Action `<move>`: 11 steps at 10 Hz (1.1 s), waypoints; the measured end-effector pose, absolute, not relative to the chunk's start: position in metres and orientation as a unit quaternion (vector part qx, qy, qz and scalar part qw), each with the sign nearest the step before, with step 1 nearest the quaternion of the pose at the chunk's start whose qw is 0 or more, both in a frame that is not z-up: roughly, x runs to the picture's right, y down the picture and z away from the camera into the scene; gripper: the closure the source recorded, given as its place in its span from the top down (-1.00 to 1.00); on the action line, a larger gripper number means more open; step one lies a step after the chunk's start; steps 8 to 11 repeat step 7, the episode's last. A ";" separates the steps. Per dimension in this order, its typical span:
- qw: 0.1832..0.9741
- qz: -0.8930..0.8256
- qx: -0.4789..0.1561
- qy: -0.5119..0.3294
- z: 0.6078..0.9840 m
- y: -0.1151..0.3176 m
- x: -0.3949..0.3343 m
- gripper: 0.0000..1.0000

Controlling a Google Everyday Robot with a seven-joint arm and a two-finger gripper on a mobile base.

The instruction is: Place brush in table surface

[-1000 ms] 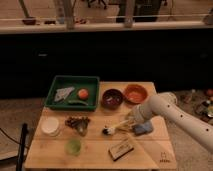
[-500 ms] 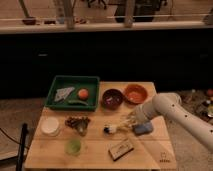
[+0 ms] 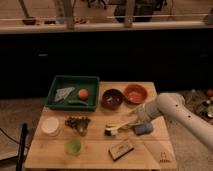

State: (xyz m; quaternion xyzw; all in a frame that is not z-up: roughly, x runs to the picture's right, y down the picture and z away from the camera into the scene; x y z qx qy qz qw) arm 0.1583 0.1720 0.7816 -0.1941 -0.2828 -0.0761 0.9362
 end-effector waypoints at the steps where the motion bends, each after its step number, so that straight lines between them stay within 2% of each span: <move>1: 0.937 -0.073 -0.192 -0.283 0.781 0.171 0.161 0.60; 7: 0.946 -0.040 -0.163 -0.277 0.774 0.155 0.199 0.60; 11: 0.946 -0.040 -0.163 -0.277 0.774 0.155 0.199 0.60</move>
